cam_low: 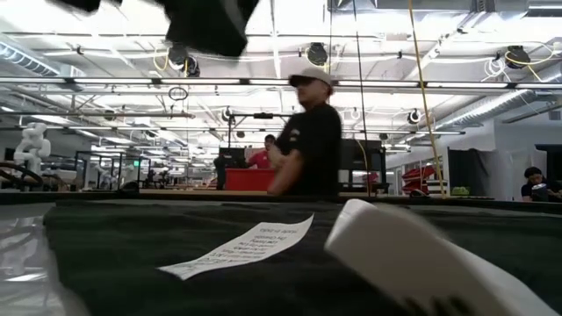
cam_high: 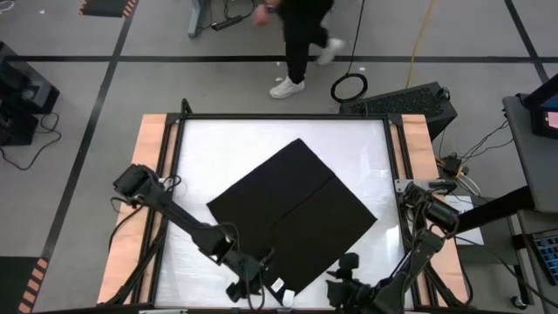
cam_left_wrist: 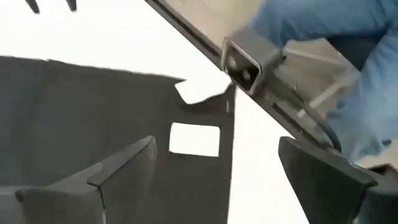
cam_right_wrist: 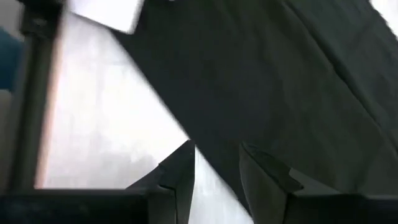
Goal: Roll napkin
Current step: Roll the black napkin
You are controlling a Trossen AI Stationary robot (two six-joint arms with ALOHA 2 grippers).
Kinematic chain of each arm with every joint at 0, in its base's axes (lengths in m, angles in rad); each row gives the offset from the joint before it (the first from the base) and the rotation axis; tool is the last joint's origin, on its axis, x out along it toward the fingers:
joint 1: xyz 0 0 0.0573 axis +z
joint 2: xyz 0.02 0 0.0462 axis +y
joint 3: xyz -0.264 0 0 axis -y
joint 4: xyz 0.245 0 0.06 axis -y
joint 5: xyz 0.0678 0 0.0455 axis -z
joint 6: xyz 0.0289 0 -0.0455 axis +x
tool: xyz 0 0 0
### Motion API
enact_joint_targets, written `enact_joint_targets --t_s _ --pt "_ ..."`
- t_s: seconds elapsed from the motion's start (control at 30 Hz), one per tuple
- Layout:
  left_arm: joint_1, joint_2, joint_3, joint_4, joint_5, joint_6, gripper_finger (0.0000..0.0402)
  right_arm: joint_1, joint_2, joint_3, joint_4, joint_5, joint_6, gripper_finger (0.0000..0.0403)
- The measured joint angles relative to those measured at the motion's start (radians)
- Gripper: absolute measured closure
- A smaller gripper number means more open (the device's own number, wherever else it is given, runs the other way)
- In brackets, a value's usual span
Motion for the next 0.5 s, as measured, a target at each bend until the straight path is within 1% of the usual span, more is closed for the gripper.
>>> enact_joint_targets --t_s 0.17,0.23,0.33,0.43,0.5 --pt "-0.001 0.065 0.0 0.109 0.057 -0.002 0.0056 -0.07 0.0 0.0 0.187 -0.076 -0.222 0.0287" --pt "0.005 0.08 0.0 0.113 0.061 0.0 0.0056 -0.099 0.0 0.0 0.216 -0.105 -0.285 0.0287" --pt "0.032 0.099 0.0 0.055 0.06 -0.001 0.0056 -0.139 0.0 0.0 0.211 -0.128 -0.334 0.0287" --pt "0.063 0.118 0.0 -0.063 0.037 -0.003 0.0056 -0.179 0.0 0.0 0.209 -0.127 -0.377 0.0287" --pt "0.08 0.123 -0.001 -0.104 0.038 -0.011 0.0056 -0.203 0.0 0.0 0.209 -0.127 -0.4 0.0287"
